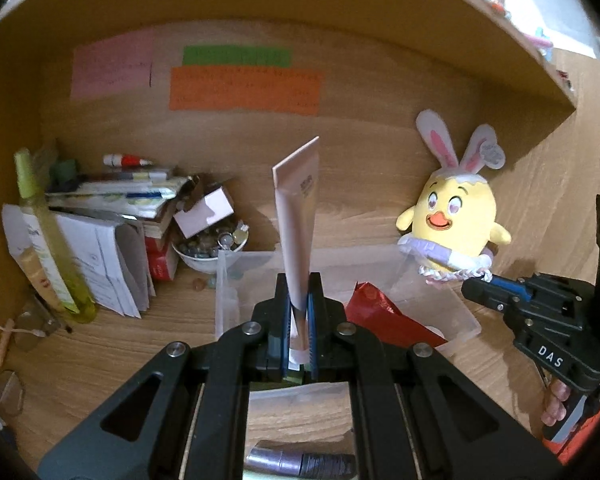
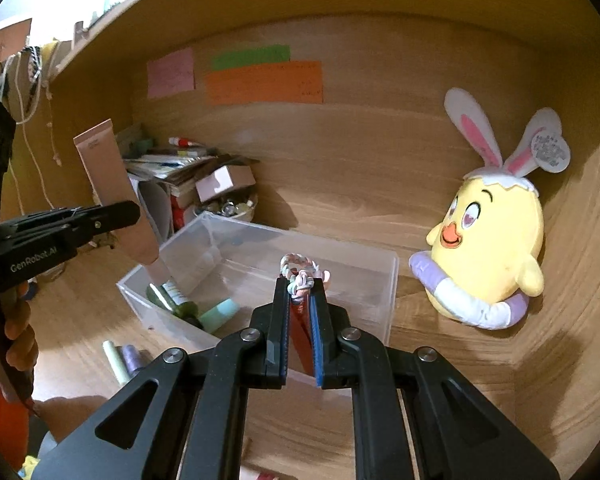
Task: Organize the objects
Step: 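Lower the pink tube into the box while the right gripper drops the bracelet in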
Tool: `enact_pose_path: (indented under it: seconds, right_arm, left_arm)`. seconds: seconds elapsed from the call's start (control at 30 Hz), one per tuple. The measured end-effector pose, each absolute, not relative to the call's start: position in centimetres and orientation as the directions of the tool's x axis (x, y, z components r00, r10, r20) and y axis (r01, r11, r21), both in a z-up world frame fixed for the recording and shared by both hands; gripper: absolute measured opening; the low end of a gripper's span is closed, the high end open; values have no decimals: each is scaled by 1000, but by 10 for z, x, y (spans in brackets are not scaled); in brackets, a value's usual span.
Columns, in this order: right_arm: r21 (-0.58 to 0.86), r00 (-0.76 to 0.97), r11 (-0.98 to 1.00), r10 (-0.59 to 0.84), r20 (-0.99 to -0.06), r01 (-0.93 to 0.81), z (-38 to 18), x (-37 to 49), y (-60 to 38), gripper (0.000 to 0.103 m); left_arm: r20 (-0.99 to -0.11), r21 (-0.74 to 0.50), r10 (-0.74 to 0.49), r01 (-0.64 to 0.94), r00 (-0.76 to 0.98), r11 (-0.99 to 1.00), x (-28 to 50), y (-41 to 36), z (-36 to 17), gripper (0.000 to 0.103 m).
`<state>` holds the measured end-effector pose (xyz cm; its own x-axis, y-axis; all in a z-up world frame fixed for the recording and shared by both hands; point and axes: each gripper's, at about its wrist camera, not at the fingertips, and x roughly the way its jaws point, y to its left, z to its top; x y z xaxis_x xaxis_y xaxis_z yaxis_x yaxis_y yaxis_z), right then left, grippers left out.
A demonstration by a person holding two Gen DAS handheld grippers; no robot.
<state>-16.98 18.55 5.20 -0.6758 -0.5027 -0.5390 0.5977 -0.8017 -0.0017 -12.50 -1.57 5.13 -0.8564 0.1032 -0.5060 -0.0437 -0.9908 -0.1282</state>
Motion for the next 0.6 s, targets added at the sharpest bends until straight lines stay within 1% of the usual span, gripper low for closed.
enact_pose_path:
  seconds: [0.27,0.53,0.6]
  right_arm:
    - [-4,-661,-818,-461,-591,575,27,-191,179,8]
    - [-21,-651,-839,-405,-642,543,5,-210,177,8]
    - [-25,-647,-842,-394,-653,539,1,-212,175,8]
  left_arm:
    - [-561,-170,142,-55,-815,-984,-151,-14,28,6]
    - [-589,-216,224,-116,-776,-970,-162,-4,13,6]
    - [-601,-214,226,-118,-766,-970,-165,-2,9,6]
